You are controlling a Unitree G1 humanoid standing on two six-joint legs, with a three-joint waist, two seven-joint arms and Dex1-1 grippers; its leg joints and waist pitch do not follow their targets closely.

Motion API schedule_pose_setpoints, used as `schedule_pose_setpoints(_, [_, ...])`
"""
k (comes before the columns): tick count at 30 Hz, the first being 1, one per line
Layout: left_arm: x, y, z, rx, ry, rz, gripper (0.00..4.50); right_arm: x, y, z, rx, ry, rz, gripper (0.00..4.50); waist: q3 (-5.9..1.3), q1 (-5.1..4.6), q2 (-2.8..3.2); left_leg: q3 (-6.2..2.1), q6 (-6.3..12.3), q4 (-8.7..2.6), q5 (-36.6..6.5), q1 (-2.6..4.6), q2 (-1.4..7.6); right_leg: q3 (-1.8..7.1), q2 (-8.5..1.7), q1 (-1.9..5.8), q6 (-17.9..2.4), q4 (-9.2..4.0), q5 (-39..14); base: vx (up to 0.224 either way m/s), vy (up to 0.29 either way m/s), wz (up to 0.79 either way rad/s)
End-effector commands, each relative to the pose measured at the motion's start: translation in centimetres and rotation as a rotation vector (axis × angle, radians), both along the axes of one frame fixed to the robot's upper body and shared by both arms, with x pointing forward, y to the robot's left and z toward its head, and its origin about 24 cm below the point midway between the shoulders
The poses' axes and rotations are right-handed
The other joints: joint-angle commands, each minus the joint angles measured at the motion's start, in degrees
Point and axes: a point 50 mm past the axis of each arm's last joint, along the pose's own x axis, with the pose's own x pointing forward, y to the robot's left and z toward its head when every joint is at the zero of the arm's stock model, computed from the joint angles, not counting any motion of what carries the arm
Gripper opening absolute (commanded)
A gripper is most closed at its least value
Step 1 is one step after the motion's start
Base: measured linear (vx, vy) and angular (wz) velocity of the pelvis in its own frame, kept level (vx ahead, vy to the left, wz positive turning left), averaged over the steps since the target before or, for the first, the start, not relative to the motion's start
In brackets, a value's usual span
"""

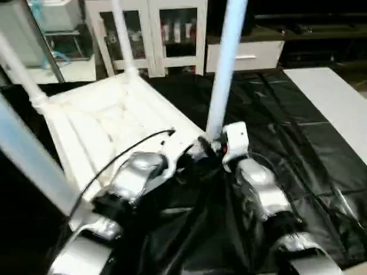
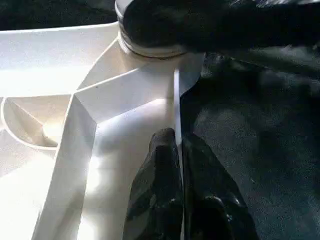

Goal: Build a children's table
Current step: Rotate leg to tighten

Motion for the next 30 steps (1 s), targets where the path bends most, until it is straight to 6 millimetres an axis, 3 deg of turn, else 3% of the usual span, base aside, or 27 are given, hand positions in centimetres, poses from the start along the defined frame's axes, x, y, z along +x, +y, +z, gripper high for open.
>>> schedule_pose_setpoints(1, [-1.2, 0.4, -0.7, -0.001, 0.029, -0.113, 0.0, -0.8, 0.3, 1.1, -0.001, -0.045, 0.172, 3.88, -3.08, 0.53, -0.71, -1.31, 6.41, -4.18, -9.35, 0.1, 3.7, 2.38, -3.99, 2.72, -12.98, -3.74, -12.67, 0.0, 0.0, 0.0])
schedule_pose_setpoints(3, [-1.7, 0.8, -0.7, -0.008, 0.031, -0.179, 0.0, -1.8, -0.1, 1.1, -0.036, -0.059, 0.291, 3.88, -3.11, 0.63, -0.49, -1.05, 7.3, -3.97, -7.7, 0.27, 3.94, 2.19, -3.82, 2.42, -14.55, -3.3, -8.83, 0.0, 0.0, 0.0])
schedule_pose_setpoints(5, [-2.5, 1.1, -0.5, -0.029, 0.049, -0.271, 0.0, -2.9, -0.9, 0.8, -0.069, -0.047, 0.396, 3.88, -3.12, 1.12, -0.62, -1.09, 7.8, -3.89, -7.13, 0.04, 4.13, 2.04, -3.94, 2.82, -15.18, -2.89, -6.49, 0.0, 0.0, 0.0])
schedule_pose_setpoints(12, [-3.9, 1.9, 0.2, -0.062, 0.099, -0.432, 0.0, -4.9, -2.2, 0.1, -0.1, 0.039, 0.58, 3.88, -2.83, 1.62, -0.61, -0.85, 5.5, -4.32, -10.51, 0.6, 4.35, 2.05, -3.69, 2.5, -15.18, -3.07, -10.03, 0.0, 0.0, 0.0])
schedule_pose_setpoints(17, [-3.6, 2.5, 0.4, -0.049, 0.095, -0.426, 0.0, -5.1, -2.5, 0.0, -0.111, 0.061, 0.604, 3.88, -2.88, 1.77, -0.67, -0.62, 4.76, -4.33, -10.42, 0.49, 4.33, 2.11, -4.05, 2.51, -14.36, -3.07, -10.89, 0.0, 0.0, 0.0])
schedule_pose_setpoints(22, [-3.7, 2.6, 0.5, -0.051, 0.108, -0.437, 0.0, -4.9, -2.3, 0.3, -0.069, 0.062, 0.611, 3.88, -3.08, 1.94, -0.6, -0.58, 5.26, -4.01, -8.1, 0.38, 4.22, 2.06, -4.1, 2.69, -14.8, -2.72, -8.05, 0.0, 0.0, 0.0])
schedule_pose_setpoints(23, [-3.7, 2.6, 0.5, -0.051, 0.108, -0.437, 0.0, -4.9, -2.3, 0.3, -0.068, 0.062, 0.611, 3.62, -3.1, 1.98, -0.63, -0.55, 5.47, -3.97, -7.76, 0.35, 4.22, 2.02, -4.07, 2.71, -14.92, -2.69, -7.69, 0.0, 0.0, 0.0])
schedule_pose_setpoints(30, [-3.9, 2.7, 0.3, -0.055, 0.123, -0.445, 0.0, -5.1, -2.3, 0.2, -0.02, 0.084, 0.619, 3.08, -3.2, 2.38, -0.37, -0.54, 5.46, -3.86, -7.36, 0.48, 4.3, 1.91, -4.01, 2.72, -15.29, -2.51, -7.09, 0.0, 0.0, 0.0])
